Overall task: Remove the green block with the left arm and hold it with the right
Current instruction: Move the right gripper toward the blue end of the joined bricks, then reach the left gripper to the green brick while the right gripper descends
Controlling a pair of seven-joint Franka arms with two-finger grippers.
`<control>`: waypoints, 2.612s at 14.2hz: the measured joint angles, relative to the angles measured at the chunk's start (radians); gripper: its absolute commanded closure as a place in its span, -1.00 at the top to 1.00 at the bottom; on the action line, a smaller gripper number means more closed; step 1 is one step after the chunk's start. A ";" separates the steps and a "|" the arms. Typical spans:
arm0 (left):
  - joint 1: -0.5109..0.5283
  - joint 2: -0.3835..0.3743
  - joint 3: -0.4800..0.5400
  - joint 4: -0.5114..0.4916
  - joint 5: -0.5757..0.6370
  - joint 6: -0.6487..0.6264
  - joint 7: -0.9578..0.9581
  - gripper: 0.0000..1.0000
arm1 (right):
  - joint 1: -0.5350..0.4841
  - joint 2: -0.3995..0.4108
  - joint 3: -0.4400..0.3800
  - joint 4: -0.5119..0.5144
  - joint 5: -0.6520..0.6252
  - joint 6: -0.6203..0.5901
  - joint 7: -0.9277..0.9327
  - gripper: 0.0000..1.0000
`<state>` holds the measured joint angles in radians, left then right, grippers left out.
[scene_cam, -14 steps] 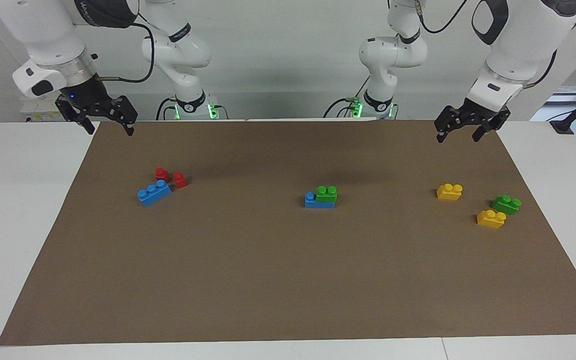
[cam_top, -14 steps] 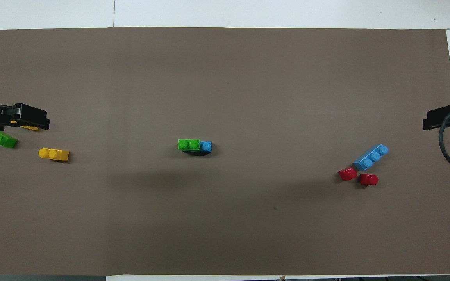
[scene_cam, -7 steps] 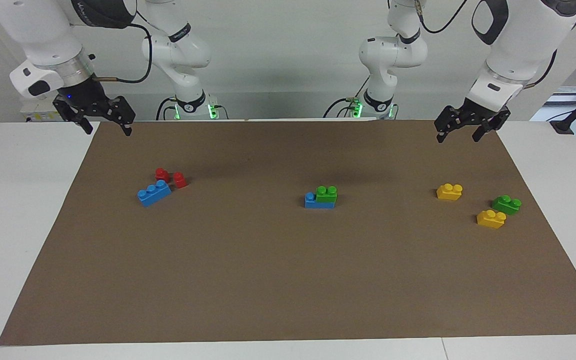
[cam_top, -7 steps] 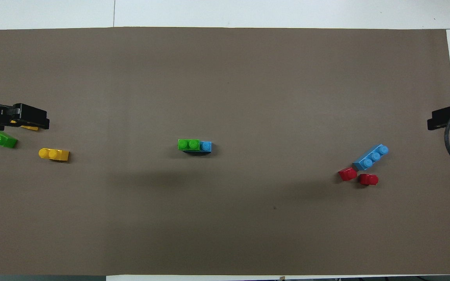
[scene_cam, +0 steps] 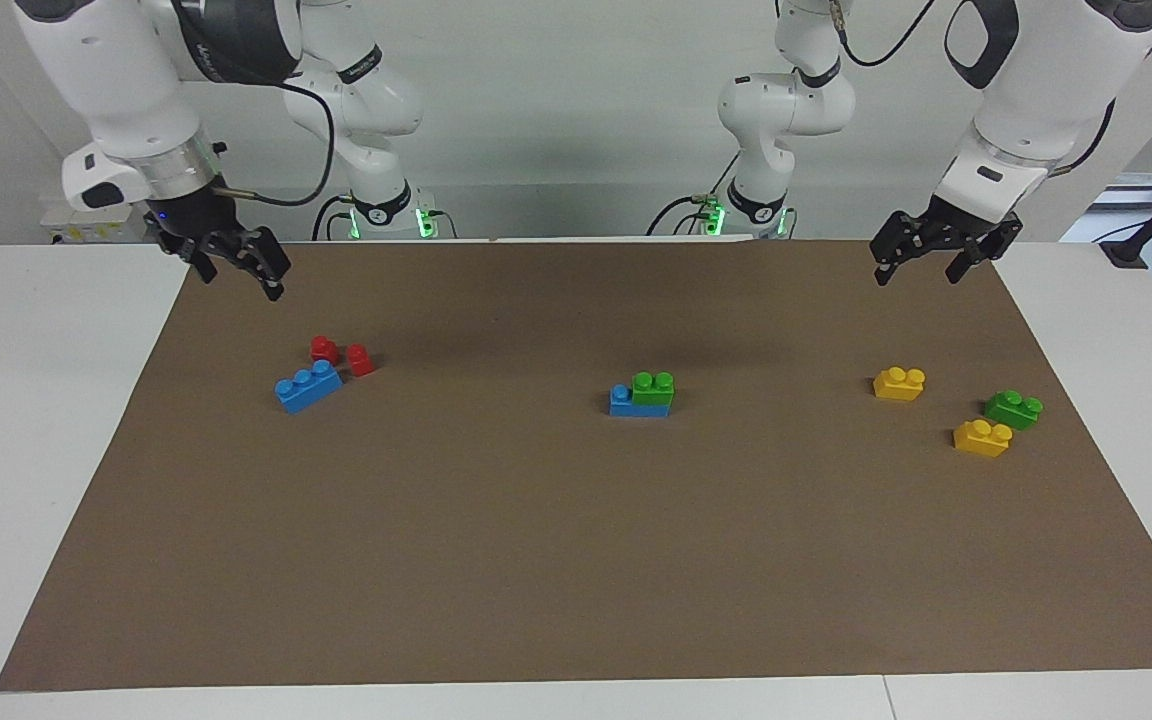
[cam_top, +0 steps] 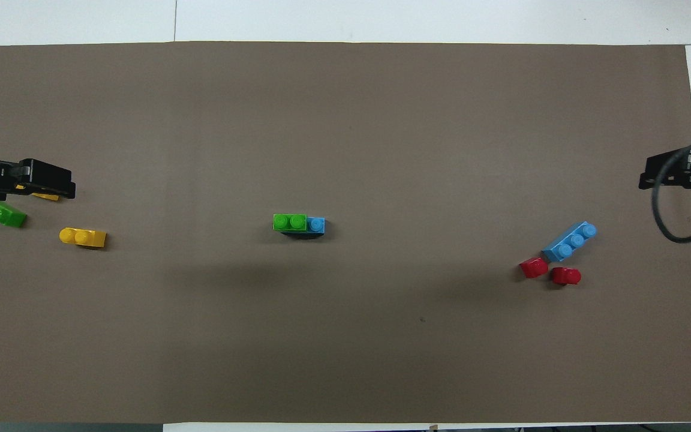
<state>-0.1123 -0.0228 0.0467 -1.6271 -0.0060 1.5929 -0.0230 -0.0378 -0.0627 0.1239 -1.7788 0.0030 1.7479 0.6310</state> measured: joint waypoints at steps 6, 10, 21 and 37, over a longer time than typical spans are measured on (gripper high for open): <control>-0.001 -0.001 -0.005 0.000 0.000 -0.001 0.000 1.00 | 0.146 0.059 0.007 -0.107 0.192 0.176 0.642 0.91; -0.011 -0.008 -0.010 0.000 0.000 -0.003 -0.001 1.00 | 0.219 0.120 0.007 -0.140 0.314 0.300 0.817 0.91; 0.022 -0.023 0.003 -0.010 0.000 -0.017 -0.225 1.00 | 0.404 0.269 0.006 -0.206 0.503 0.621 0.984 0.86; -0.411 -0.076 -0.021 -0.434 -0.001 0.464 -1.889 1.00 | 0.553 0.457 0.006 -0.210 0.625 0.916 1.012 0.85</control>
<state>-0.5229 -0.0985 0.0256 -2.0611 -0.0074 2.0565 -1.9122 0.5155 0.3943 0.1296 -1.9883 0.6277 2.6641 1.6428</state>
